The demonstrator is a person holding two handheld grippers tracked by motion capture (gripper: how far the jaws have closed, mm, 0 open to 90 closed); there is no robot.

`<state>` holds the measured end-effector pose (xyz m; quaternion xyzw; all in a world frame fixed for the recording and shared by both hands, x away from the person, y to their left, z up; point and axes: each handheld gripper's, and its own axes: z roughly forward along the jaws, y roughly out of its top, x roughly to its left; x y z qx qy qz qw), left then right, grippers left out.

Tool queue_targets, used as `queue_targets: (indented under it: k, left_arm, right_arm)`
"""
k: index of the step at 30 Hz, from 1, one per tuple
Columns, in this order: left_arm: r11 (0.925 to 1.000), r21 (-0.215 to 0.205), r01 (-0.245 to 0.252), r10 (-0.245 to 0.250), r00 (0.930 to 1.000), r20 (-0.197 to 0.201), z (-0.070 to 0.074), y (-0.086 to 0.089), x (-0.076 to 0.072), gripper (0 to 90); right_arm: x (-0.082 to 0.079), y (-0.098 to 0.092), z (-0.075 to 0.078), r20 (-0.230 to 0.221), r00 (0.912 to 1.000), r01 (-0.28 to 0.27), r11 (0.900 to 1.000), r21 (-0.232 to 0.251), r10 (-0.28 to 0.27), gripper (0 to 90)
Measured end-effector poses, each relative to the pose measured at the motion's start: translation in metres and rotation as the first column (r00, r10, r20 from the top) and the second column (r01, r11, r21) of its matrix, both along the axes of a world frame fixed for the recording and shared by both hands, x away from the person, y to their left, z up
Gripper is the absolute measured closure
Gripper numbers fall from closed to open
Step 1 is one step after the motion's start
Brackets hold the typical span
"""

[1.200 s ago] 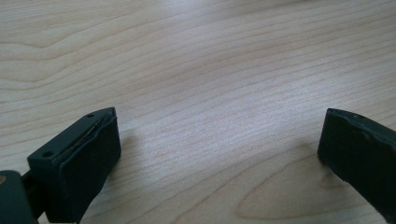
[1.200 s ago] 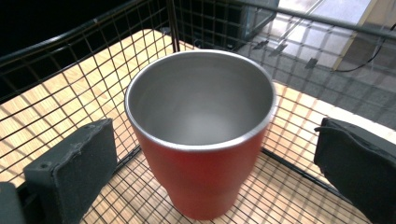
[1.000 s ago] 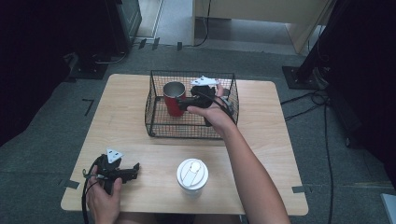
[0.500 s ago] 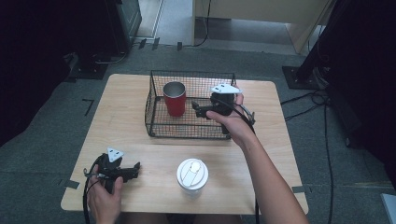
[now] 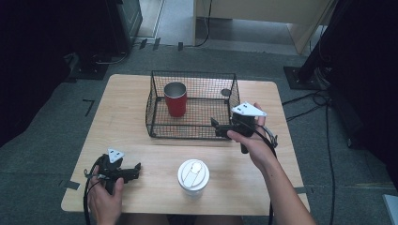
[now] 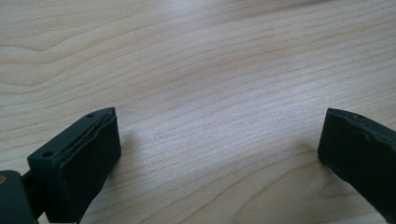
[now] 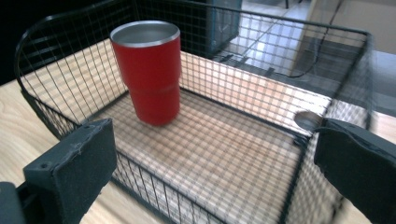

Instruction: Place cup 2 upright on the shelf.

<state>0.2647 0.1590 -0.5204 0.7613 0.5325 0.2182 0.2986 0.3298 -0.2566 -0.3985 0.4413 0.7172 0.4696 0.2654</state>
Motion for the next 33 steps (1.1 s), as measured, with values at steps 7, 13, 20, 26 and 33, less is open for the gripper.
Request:
queue_targets:
  k: [7, 13, 20, 26, 33]
  left_arm:
    - [1.0000, -0.002, -0.002, 0.002, 1.0000, 0.001, 0.000, 0.000, 0.000, 0.0]
    - [1.0000, -0.001, -0.001, 0.001, 1.0000, -0.001, 0.000, 0.000, 0.000, 0.0]
    - [1.0000, -0.001, -0.001, 0.001, 1.0000, 0.001, 0.000, 0.000, 0.000, 0.0]
    - [1.0000, -0.002, 0.000, 0.000, 1.0000, 0.001, 0.000, 0.000, 0.000, 0.0]
    - [1.0000, 0.001, -0.003, 0.003, 1.0000, -0.001, 0.000, -0.001, 0.001, 0.0]
  right_arm:
    - [-0.032, -0.016, -0.010, -0.005, 0.9997, 0.025, 1.000, -0.006, -0.025, 0.0]
    - [-0.057, -0.026, -0.027, -0.010, 0.9985, 0.054, 0.999, -0.009, -0.054, 0.0]
    - [-0.083, -0.032, -0.051, -0.023, 0.9976, 0.065, 0.998, 0.012, -0.065, 0.0]
    - [-0.102, -0.033, -0.062, -0.027, 0.9980, 0.056, 0.998, -0.006, -0.056, 0.0]
    - [-0.120, -0.028, -0.070, -0.032, 0.9988, 0.035, 0.999, -0.018, -0.036, 0.0]
